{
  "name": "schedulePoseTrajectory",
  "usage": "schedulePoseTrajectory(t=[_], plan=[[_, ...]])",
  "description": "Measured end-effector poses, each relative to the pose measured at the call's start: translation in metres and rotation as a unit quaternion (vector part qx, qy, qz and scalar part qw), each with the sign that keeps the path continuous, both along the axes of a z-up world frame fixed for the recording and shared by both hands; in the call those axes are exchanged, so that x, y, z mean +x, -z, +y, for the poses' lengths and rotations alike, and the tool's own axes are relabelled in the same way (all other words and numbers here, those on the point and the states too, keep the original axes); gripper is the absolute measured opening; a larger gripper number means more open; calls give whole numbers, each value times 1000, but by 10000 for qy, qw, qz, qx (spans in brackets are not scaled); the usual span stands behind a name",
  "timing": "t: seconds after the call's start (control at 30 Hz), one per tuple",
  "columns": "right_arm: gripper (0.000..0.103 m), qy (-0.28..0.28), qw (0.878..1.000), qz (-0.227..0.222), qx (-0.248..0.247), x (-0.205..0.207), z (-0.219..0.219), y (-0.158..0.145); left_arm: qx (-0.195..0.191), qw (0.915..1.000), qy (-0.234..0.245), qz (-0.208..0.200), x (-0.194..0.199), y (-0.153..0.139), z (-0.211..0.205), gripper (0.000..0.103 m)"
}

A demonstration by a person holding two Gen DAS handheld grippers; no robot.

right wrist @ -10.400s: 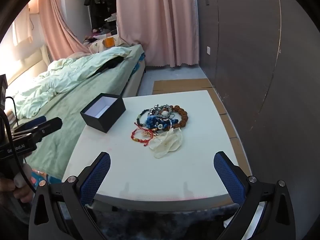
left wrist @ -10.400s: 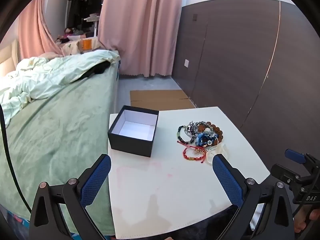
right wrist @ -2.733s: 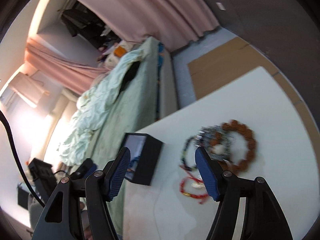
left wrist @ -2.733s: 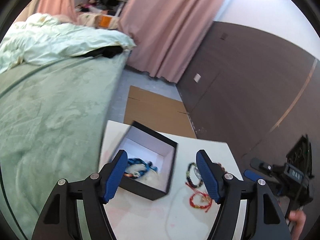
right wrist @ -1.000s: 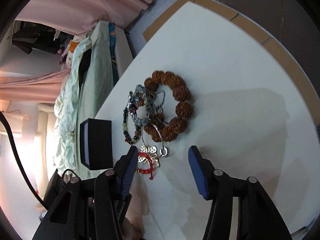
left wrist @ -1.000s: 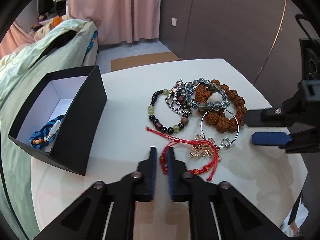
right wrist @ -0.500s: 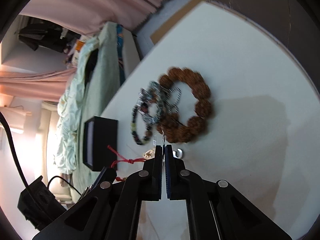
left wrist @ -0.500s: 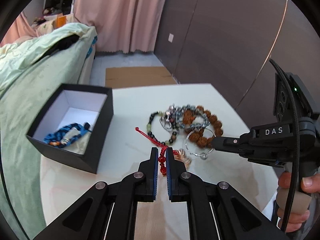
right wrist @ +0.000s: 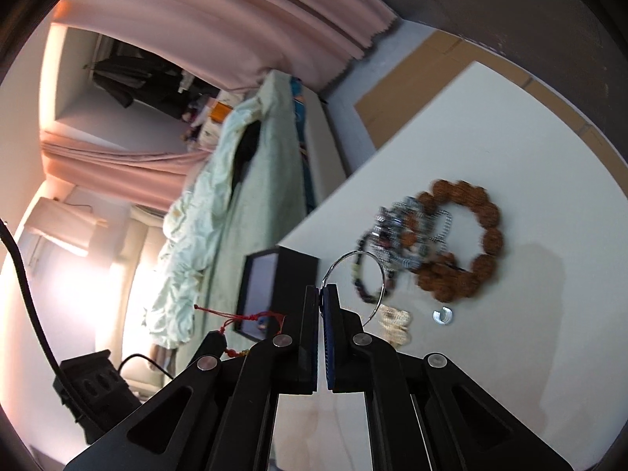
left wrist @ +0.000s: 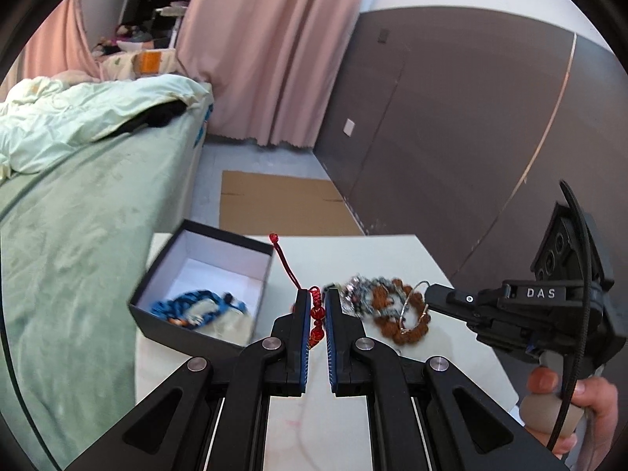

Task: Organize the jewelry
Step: 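Carry both held bracelets into the black box and open both tools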

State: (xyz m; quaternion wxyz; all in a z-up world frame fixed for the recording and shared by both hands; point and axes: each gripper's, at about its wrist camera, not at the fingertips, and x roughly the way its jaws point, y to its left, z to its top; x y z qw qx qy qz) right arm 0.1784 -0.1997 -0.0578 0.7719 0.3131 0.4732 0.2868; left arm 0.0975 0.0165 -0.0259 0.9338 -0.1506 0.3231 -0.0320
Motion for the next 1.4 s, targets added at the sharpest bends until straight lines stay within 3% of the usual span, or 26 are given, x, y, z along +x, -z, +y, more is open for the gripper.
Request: schedulePoseTrajectory(t=[0.5, 0.67, 0.77, 0.83, 0.9, 1.0, 1.33, 1.4], plan=[[4, -449, 9954, -637, 552, 7, 56, -18, -234, 9990, -338, -152, 6, -7, 46, 7], [4, -729, 9933, -692, 576, 12, 76, -16, -660, 9970, -410, 22, 18, 0, 62, 9], [4, -868, 9918, -728, 598, 15, 86, -14, -1062, 9923, -514, 364, 30, 10, 76, 26], [4, -991, 9902, -756, 630, 18, 93, -14, -1206, 9896, -716, 331, 28, 12, 84, 62], [4, -1113, 9885, -817, 613, 19, 100, -14, -1249, 9882, -881, 121, 24, 9, 90, 80], [4, -1268, 9864, -832, 628, 21, 112, -12, -1197, 9878, -994, -72, 22, 3, 98, 83], [4, -1734, 9808, -761, 476, 28, 150, 0, -1320, 9795, -1521, 32, 27, 9, 132, 83], [11, -1841, 9802, -636, 345, 30, 155, 7, -1280, 9792, -1571, 66, 27, 11, 133, 83]])
